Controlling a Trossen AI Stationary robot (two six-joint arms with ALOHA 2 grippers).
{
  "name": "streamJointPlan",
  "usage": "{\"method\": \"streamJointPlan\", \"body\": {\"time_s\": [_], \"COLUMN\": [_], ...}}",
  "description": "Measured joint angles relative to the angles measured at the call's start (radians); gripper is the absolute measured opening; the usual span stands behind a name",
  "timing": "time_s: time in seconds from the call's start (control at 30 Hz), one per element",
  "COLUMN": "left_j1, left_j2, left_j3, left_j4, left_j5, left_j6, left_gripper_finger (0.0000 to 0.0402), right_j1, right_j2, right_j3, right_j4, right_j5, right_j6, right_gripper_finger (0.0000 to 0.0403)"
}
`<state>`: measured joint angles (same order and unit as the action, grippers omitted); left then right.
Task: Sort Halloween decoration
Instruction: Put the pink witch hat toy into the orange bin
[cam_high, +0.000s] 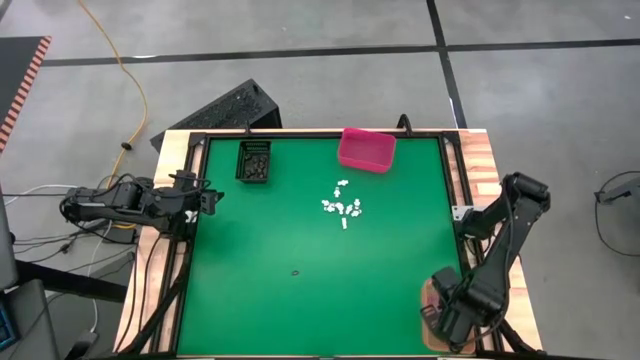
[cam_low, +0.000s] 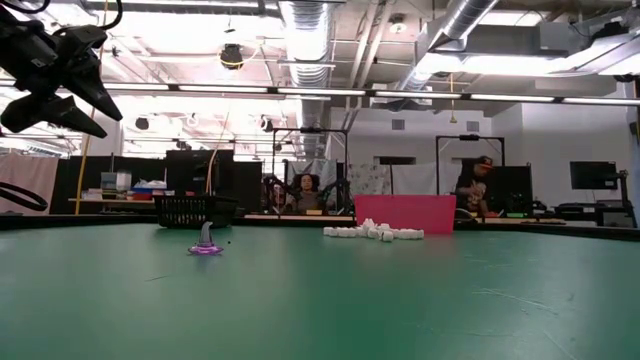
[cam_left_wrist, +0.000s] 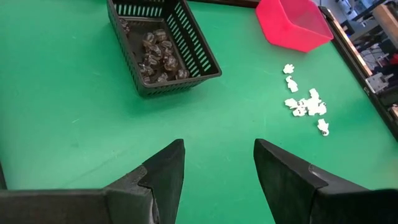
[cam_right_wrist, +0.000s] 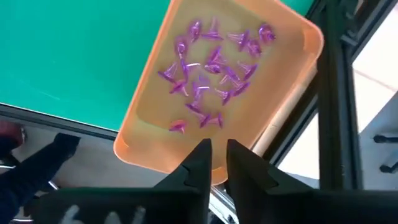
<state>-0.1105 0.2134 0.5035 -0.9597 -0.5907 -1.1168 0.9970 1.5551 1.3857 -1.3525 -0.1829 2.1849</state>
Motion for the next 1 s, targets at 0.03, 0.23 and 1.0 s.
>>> {"method": "streamJointPlan", "body": {"time_s": [0.03, 0.23, 1.0], "left_j1": [0.0, 0.0, 0.0], "left_j2": [0.0, 0.0, 0.0], "left_j3": [0.0, 0.0, 0.0], "left_j4": [0.0, 0.0, 0.042], "left_j5": [0.0, 0.003, 0.022], "left_j6": [0.0, 0.013, 0.228], "left_gripper_finger": [0.0183, 0.0183, 0.0183], "right_j1": [0.001, -0.001, -0.647], "right_j2": [-0.003, -0.006, 0.366], "right_j3": [0.0, 0.0, 0.001], "right_j4": [-0.009, 0.032, 1.295], "right_j5": [0.0, 0.068, 0.443], "right_j6": [-0.003, -0.042, -1.656], "right_gripper_finger": [0.0083, 0.0118, 0.0119]}}
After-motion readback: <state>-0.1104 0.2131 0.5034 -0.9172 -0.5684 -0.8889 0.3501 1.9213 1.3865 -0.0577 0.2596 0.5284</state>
